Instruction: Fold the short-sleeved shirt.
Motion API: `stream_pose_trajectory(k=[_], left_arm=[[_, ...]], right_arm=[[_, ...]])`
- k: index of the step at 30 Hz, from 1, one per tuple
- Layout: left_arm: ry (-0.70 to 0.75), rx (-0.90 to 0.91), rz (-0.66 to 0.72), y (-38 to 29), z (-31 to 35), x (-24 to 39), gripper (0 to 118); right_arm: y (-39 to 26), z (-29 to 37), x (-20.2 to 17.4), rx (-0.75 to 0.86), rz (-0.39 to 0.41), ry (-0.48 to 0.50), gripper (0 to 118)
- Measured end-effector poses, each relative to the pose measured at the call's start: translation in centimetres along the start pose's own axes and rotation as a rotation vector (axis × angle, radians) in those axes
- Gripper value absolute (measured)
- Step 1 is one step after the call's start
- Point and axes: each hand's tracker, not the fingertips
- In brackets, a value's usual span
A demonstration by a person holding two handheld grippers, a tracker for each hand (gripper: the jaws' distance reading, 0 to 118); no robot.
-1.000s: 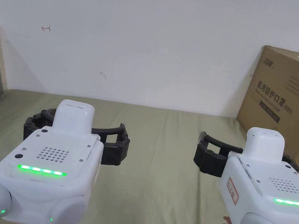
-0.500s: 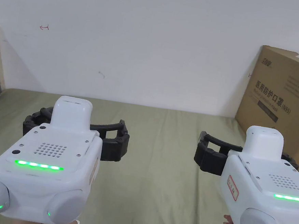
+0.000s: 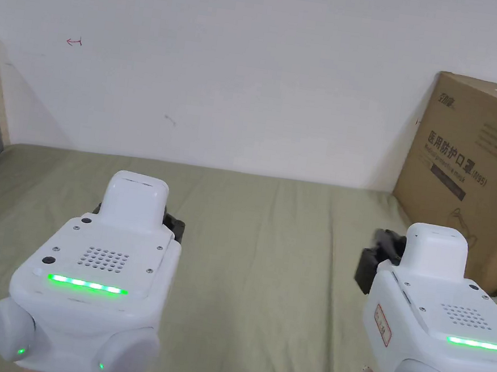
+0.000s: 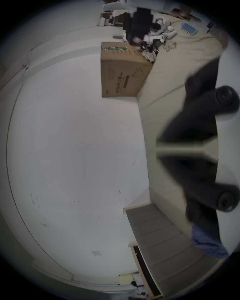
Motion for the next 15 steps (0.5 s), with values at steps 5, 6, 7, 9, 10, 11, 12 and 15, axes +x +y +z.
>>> stream_pose_trajectory(k=[5,6,7,9,10,11,12,15], left_arm=[[-0.138,-0.055,0.151,-1.0,-0.3,-2.0,1],[-0.125,-0.064,0.136,-1.1,-0.5,-2.1,1],[-0.123,-0.075,0.129,-1.3,-0.6,-2.4,1],[-0.114,-0.09,0.133,-1.7,-0.5,-3.4,1],[-0.125,-0.101,0.147,-2.0,-0.2,-4.4,1],[-0.121,-0.106,0.166,-2.4,0.3,-5.3,0],[-0.099,-0.111,0.17,-2.7,0.8,-6.4,0],[0.068,-0.12,0.124,-3.8,2.8,-11.1,0]], right_arm=[[-0.5,-0.1,1.2,-0.031,-0.068,0.0,1],[-0.5,-0.1,1.2,-0.032,-0.06,-0.004,1],[-0.6,0.0,1.1,-0.03,-0.056,-0.004,1],[-0.6,0.0,0.5,-0.031,-0.064,0.016,1],[-0.6,-0.2,-0.3,-0.035,-0.067,0.032,1],[-0.8,-0.4,-1.3,-0.04,-0.063,0.047,1],[-1.0,-0.6,-2.5,-0.045,-0.057,0.068,1],[-1.6,-1.4,-7.5,-0.074,-0.041,0.174,1]])
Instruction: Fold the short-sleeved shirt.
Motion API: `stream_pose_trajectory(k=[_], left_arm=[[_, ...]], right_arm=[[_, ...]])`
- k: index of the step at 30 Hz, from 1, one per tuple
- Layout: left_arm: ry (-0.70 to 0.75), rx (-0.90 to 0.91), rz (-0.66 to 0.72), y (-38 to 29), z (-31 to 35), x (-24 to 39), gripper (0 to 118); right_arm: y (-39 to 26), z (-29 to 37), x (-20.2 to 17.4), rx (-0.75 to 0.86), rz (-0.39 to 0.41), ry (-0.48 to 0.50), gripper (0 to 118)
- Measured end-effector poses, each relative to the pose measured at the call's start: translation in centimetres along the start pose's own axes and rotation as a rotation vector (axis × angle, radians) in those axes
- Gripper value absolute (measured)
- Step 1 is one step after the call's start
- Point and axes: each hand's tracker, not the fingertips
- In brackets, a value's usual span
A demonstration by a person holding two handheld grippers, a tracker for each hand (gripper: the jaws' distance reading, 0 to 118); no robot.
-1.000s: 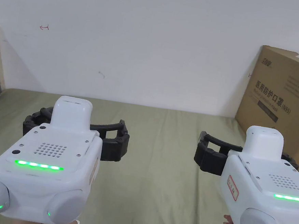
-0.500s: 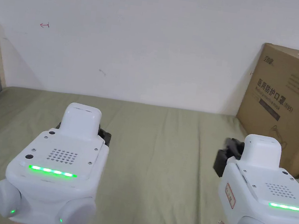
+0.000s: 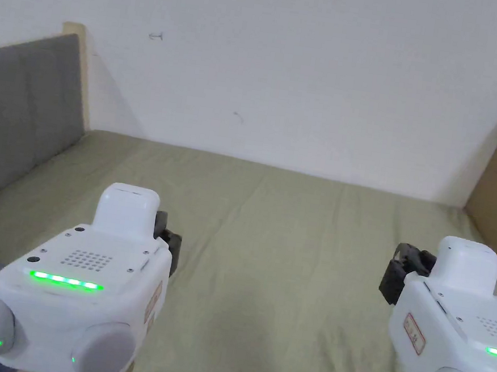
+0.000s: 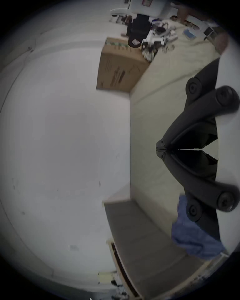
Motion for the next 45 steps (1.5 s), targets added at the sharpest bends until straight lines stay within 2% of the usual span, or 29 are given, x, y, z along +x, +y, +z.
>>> stream_pose_trajectory(k=[5,8,10,14,17,19,21,24,25,26,27,28,32,33,36,39,42,43,44,45], left_arm=[[0.268,-0.016,0.031,-1.3,4.3,-10.2,0],[0.343,-0.04,0.094,-2.7,6.2,-13.9,0],[0.327,-0.071,0.136,-3.6,6.8,-15.7,0],[0.306,-0.147,0.182,-5.4,6.0,-18.4,0],[0.226,-0.452,0.204,-7.3,1.7,-21.5,0],[0.152,-0.633,0.282,-9.7,-1.5,-23.8,0],[0.147,-0.702,0.35,-11.9,-3.7,-25.4,0],[0.189,-0.787,0.308,-14.1,-6.5,-27.2,3],[0.209,-0.8,0.285,-14.8,-7.5,-27.7,19],[0.226,-0.811,0.294,-15.4,-8.3,-28.1,51],[0.243,-0.831,0.326,-16.1,-9.1,-28.6,92],[0.215,-0.858,0.375,-17.0,-9.8,-29.0,100],[0.17,-0.865,0.41,-19.3,-12.3,-28.7,98],[0.154,-0.889,0.398,-20.0,-13.0,-28.3,99],[0.171,-0.959,0.263,-22.7,-15.3,-27.2,117],[0.195,-0.95,0.193,-23.4,-16.1,-26.4,118],[0.176,-0.949,0.222,-22.9,-15.8,-27.5,118],[0.161,-0.935,0.228,-22.3,-15.1,-27.8,114],[0.141,-0.893,0.224,-21.7,-14.3,-27.9,104],[0.147,-0.846,0.19,-20.8,-13.2,-28.0,73]], right_arm=[[-1.6,-1.9,-10.2,-0.065,0.038,0.271,1],[-2.3,-2.1,-15.3,-0.103,0.065,0.394,1],[-2.5,-1.9,-17.7,-0.111,0.074,0.459,1],[-3.0,-2.2,-20.6,-0.133,0.11,0.544,1],[-3.8,-3.2,-22.0,-0.212,0.137,0.57,1],[-4.6,-4.0,-22.4,-0.276,0.145,0.604,1],[-5.5,-4.7,-22.5,-0.31,0.149,0.622,1],[-6.8,-5.6,-22.4,-0.338,0.165,0.611,1],[-7.2,-6.0,-22.4,-0.356,0.171,0.605,1],[-7.6,-6.2,-22.3,-0.375,0.174,0.601,1],[-8.0,-6.6,-22.2,-0.395,0.175,0.597,1],[-8.4,-7.0,-22.0,-0.41,0.177,0.592,1],[-9.6,-7.9,-21.4,-0.445,0.186,0.565,1],[-9.8,-8.1,-21.2,-0.456,0.183,0.559,1],[-10.4,-8.4,-20.8,-0.481,0.177,0.546,1],[-10.8,-8.6,-20.6,-0.496,0.183,0.535,1],[-10.8,-8.4,-20.2,-0.506,0.19,0.526,1],[-10.8,-8.3,-20.0,-0.508,0.189,0.527,1],[-10.7,-8.2,-19.8,-0.508,0.189,0.528,1],[-10.6,-8.0,-19.5,-0.505,0.19,0.528,1]])
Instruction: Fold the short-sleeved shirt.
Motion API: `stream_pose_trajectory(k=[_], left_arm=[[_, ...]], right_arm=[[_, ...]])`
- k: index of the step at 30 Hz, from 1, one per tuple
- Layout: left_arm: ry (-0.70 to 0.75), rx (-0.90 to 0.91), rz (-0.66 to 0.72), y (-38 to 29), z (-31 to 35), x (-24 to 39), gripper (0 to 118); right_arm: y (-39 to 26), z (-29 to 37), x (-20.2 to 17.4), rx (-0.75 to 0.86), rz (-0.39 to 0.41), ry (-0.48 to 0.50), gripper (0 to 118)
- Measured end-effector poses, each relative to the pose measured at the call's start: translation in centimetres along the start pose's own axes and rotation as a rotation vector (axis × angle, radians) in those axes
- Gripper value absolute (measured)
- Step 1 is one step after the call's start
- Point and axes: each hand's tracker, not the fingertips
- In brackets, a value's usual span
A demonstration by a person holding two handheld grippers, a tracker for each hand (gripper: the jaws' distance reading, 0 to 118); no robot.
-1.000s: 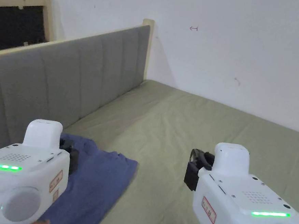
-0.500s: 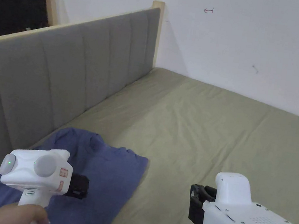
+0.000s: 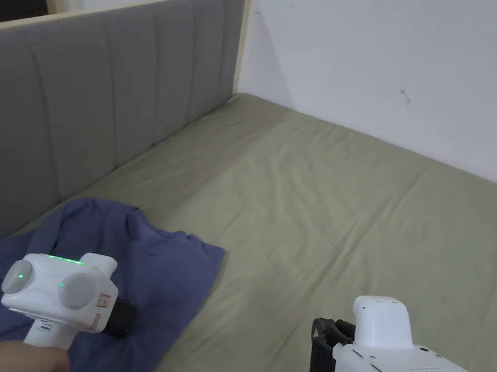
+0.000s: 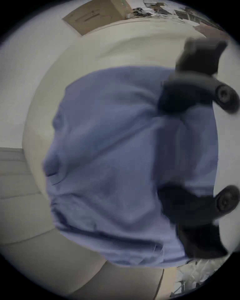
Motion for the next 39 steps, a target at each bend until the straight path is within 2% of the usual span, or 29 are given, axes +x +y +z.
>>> stream_pose_trajectory(k=[1,2,3,4,7,8,11,17,23,32,37,39], left_arm=[[-0.003,0.036,-0.011,-0.2,1.3,-0.4,39],[0.007,0.063,-0.012,-0.5,2.6,-0.8,1],[0.063,0.111,-0.017,-1.3,4.5,-0.5,0],[0.015,0.213,-0.011,-1.7,6.8,-0.7,0],[0.088,0.306,-0.084,-1.4,12.1,0.0,0],[0.07,0.338,-0.082,-1.2,14.0,0.2,0],[-0.009,0.453,-0.09,0.2,19.3,1.6,0],[-0.199,0.631,-0.261,3.2,28.1,10.7,0],[-0.488,0.682,-0.356,3.3,31.3,21.6,0],[-0.74,0.577,-0.541,2.9,29.4,37.4,0],[-0.757,0.325,-0.695,-0.8,23.6,44.5,0],[-0.691,0.189,-0.759,-2.8,20.2,46.8,0]], right_arm=[[0.0,0.2,0.1,0.004,0.001,-0.004,1],[0.0,0.6,0.3,0.008,-0.001,-0.005,1],[0.0,1.0,0.5,0.012,-0.005,-0.003,1],[-0.1,1.5,0.7,0.021,-0.015,0.006,1],[-0.4,3.1,1.3,0.036,-0.022,0.0,1],[-0.4,3.7,1.5,0.041,-0.023,-0.008,1],[-0.5,5.9,2.4,0.073,-0.041,-0.024,1],[-1.0,11.7,4.9,0.163,-0.095,-0.098,1],[-2.3,18.3,8.5,0.248,-0.12,-0.207,1],[-5.8,25.5,15.4,0.31,-0.231,-0.399,1],[-8.2,26.8,18.2,0.301,-0.289,-0.467,1],[-9.1,26.8,19.1,0.282,-0.311,-0.483,1]])
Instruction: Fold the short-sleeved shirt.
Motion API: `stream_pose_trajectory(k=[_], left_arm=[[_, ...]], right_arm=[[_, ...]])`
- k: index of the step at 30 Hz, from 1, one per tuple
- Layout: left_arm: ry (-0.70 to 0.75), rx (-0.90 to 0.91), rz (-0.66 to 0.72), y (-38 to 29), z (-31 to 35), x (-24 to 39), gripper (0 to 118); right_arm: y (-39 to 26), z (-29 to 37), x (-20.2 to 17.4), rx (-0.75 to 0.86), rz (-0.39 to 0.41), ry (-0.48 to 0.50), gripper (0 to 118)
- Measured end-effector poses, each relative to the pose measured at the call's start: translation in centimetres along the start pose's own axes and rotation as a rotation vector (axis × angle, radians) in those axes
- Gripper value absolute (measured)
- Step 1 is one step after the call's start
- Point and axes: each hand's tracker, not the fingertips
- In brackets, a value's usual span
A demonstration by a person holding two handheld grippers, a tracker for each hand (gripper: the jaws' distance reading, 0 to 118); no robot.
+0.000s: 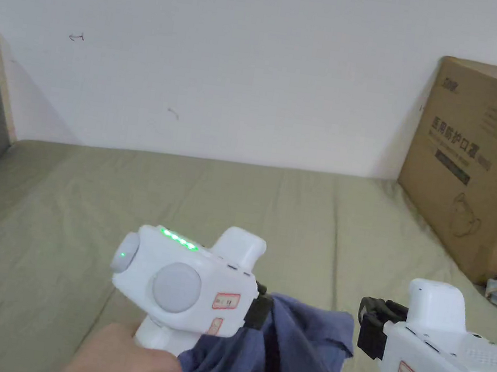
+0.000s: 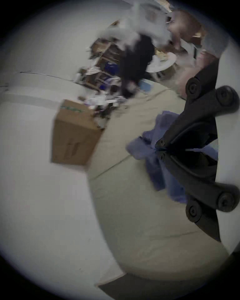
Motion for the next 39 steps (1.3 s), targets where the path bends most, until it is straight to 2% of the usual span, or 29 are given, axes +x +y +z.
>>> stream_pose_trajectory(k=[3,5,6,7,8,9,10,16,19,21,22,24,25,26,28,29,31,33,34,36,39], left_arm=[[-0.005,-0.217,0.077,-2.7,-5.3,0.2,0],[-0.051,-0.279,0.183,-4.3,-7.5,-0.6,1],[-0.065,-0.291,0.243,-5.0,-8.1,-1.1,5],[-0.085,-0.302,0.294,-5.5,-8.5,-1.6,19],[-0.09,-0.283,0.331,-5.8,-8.4,-2.0,46],[-0.077,-0.244,0.356,-6.0,-8.1,-2.4,84],[-0.077,-0.226,0.358,-6.0,-7.8,-2.6,95],[-0.049,0.082,0.297,-4.7,0.8,-4.2,93],[0.091,0.299,0.251,-4.3,7.3,-5.1,94],[0.235,0.429,0.23,-4.6,11.3,-5.3,94],[0.307,0.466,0.238,-5.1,12.9,-5.5,94],[0.359,0.504,0.288,-6.4,15.3,-6.0,92],[0.363,0.504,0.318,-6.9,16.3,-6.5,86],[0.375,0.498,0.346,-7.5,16.9,-6.8,74],[0.379,0.469,0.428,-9.1,17.6,-7.7,14],[0.386,0.448,0.469,-9.6,17.7,-8.0,0],[0.412,0.414,0.53,-11.2,17.7,-8.5,0],[0.382,0.398,0.518,-12.3,17.7,-8.5,0],[0.411,0.34,0.523,-12.7,17.2,-8.6,0],[0.446,0.142,0.569,-13.5,15.2,-10.1,0],[0.337,-0.142,0.687,-16.7,10.8,-12.2,0]], right_arm=[[-1.1,-0.7,1.0,-0.038,-0.024,-0.024,1],[-1.8,-1.1,1.4,-0.06,-0.043,-0.022,1],[-2.0,-1.3,1.5,-0.069,-0.05,-0.019,1],[-2.2,-1.5,1.5,-0.075,-0.054,-0.017,1],[-2.4,-1.6,1.5,-0.079,-0.057,-0.016,1],[-2.5,-1.7,1.5,-0.085,-0.059,-0.012,1],[-2.5,-1.8,1.5,-0.088,-0.061,-0.01,1],[-1.8,-1.8,1.5,-0.073,-0.07,-0.007,1],[-1.1,-1.2,1.3,-0.027,-0.071,-0.008,1],[-0.7,-0.6,1.1,0.013,-0.065,-0.013,1],[-0.5,-0.3,0.9,0.028,-0.062,-0.016,1],[-0.2,0.0,0.7,0.045,-0.058,-0.016,1],[-0.1,0.1,0.6,0.05,-0.058,-0.015,1],[0.0,0.1,0.5,0.05,-0.057,-0.015,1],[0.0,0.1,0.3,0.049,-0.058,-0.011,1],[-0.1,0.1,0.1,0.046,-0.058,-0.01,1],[-0.3,0.1,-0.1,0.04,-0.057,-0.006,1],[-0.5,0.1,-0.3,0.033,-0.053,0.001,1],[-0.6,0.0,-0.3,0.029,-0.05,0.003,1],[-0.7,-0.1,-0.4,0.021,-0.044,0.004,1],[-0.8,-0.3,-0.4,0.006,-0.047,0.007,1]])
